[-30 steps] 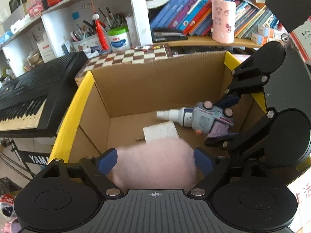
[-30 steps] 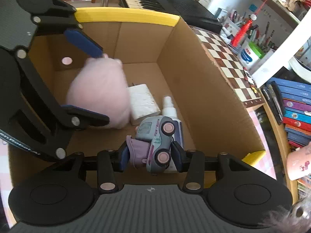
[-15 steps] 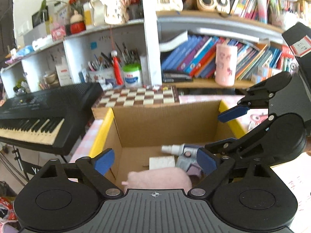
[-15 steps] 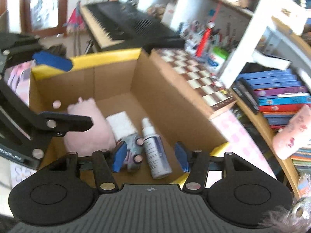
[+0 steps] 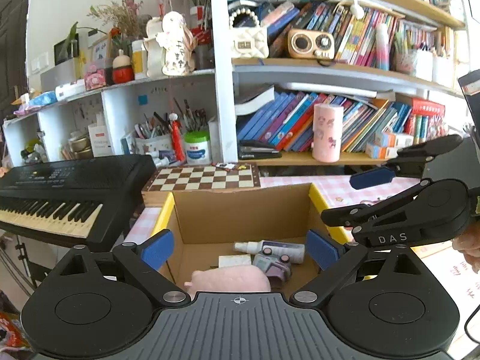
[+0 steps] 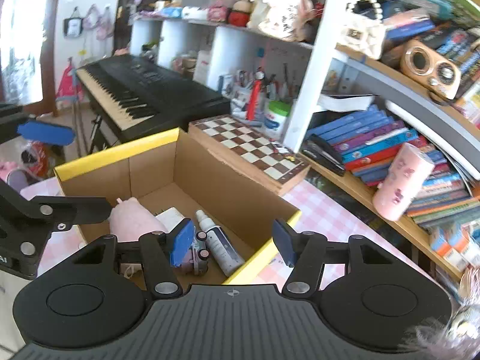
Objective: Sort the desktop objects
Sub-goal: 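Withdraw both open tools up and away from the yellow box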
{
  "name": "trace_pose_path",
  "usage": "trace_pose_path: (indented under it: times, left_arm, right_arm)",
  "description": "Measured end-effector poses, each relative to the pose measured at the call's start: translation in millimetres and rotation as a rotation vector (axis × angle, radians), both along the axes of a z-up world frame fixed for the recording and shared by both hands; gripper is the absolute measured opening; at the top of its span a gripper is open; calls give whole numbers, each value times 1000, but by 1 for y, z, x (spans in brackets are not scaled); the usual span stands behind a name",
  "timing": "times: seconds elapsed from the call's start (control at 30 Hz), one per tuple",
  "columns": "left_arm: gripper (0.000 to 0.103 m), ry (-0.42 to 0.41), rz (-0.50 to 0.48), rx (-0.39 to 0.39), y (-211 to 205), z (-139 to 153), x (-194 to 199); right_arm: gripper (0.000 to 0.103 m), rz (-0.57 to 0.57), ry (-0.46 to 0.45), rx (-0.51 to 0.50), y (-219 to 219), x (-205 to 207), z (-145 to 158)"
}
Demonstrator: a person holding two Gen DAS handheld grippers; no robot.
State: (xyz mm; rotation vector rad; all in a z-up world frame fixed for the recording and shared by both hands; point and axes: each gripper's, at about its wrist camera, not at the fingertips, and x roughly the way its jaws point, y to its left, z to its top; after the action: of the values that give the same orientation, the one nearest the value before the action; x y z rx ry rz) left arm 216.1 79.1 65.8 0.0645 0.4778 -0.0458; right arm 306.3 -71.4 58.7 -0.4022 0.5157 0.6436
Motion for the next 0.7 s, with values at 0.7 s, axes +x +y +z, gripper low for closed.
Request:
trace_pose_path:
  times: [0.7]
  left_arm:
    - [97, -39, 9, -27, 16, 1, -95]
  right_arm:
    - [61, -213, -4, 139, -24, -119, 2]
